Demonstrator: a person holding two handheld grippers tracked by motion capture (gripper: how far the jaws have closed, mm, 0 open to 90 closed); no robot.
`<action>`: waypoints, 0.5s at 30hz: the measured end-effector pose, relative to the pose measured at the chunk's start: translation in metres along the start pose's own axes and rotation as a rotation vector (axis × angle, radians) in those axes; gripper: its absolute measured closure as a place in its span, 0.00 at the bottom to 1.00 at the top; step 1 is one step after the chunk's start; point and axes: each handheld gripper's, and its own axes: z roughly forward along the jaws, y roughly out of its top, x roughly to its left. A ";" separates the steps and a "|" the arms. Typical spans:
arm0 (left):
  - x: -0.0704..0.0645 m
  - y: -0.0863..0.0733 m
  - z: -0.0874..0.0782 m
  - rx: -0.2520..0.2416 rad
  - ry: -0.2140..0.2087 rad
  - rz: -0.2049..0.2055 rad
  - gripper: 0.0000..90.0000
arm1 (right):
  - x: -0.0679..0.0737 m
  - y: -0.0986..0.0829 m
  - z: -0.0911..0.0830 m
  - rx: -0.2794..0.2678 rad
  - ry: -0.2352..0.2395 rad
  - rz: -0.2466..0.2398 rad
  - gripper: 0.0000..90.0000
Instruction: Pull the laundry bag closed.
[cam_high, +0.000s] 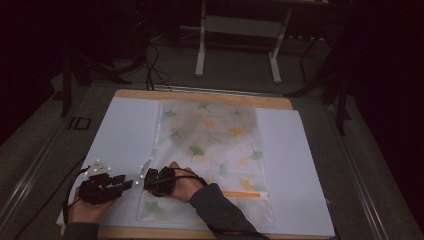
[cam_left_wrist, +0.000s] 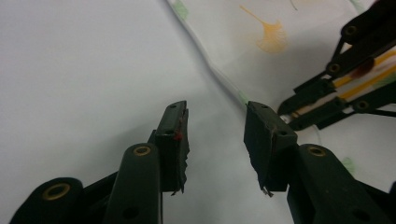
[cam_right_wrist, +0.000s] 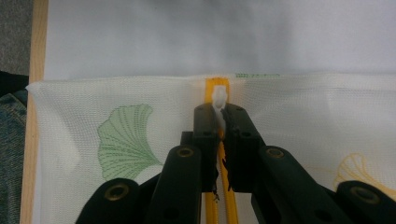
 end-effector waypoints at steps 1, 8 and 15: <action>0.000 0.000 0.000 0.008 -0.013 -0.009 0.67 | 0.000 0.000 0.000 0.000 -0.002 -0.002 0.94; -0.002 0.001 0.005 0.048 -0.112 -0.046 0.66 | 0.000 -0.001 -0.004 -0.013 -0.016 -0.010 0.94; -0.005 0.000 0.013 0.089 -0.189 -0.070 0.65 | 0.000 -0.001 -0.005 -0.017 -0.021 -0.009 0.94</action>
